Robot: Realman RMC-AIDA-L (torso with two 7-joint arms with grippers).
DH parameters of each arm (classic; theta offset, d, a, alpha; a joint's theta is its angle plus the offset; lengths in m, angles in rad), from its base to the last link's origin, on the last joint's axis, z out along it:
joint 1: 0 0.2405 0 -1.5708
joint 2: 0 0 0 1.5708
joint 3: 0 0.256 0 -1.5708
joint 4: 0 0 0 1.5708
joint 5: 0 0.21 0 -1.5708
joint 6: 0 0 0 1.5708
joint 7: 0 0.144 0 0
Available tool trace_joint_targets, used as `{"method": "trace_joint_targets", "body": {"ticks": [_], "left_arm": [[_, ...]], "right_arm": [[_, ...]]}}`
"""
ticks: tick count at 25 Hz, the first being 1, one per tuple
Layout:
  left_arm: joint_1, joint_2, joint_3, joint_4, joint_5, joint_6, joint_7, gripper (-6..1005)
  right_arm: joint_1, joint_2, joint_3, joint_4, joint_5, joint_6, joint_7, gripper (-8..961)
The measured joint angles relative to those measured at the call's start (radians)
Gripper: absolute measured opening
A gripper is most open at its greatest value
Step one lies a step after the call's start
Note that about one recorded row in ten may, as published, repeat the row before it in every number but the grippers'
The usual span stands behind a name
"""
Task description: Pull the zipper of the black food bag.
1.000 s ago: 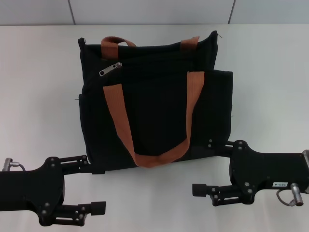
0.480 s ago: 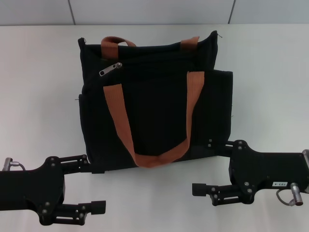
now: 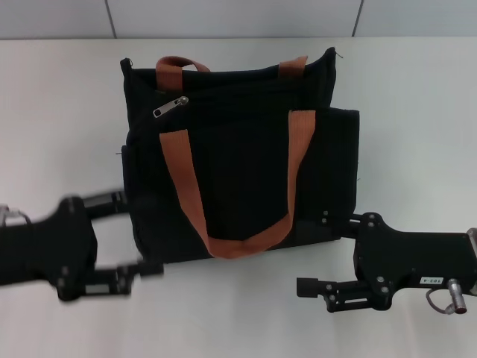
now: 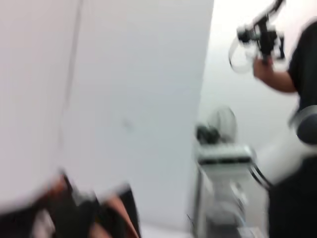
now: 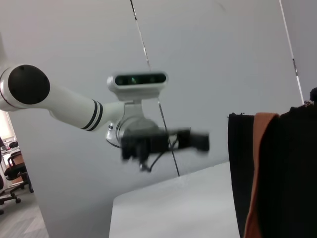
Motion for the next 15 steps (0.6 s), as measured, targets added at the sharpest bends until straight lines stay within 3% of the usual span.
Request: {"method": "trace_joint_targets", "body": {"ticks": [4,7,12,15], "left_arm": [[0.006,0.002,-0.001,0.000,-0.182,0.003,0.007,777],[0.014,0.013,-0.058,-0.002,-0.271,-0.030,-0.001,776],[0.004,0.053,-0.107,-0.007,-0.204,-0.183,-0.002,773],[0.000,0.058,-0.105,-0.010,-0.189,-0.213,-0.002,771]], "right_arm": [[-0.002,0.000,0.001,-0.002,0.000,0.001,0.000,816],[-0.002,0.000,0.001,-0.002,0.000,0.001,0.000,816],[-0.002,0.000,0.001,-0.005,0.000,0.001,0.000,816],[-0.001,0.000,0.001,-0.007,0.000,0.001,0.000,815]]}}
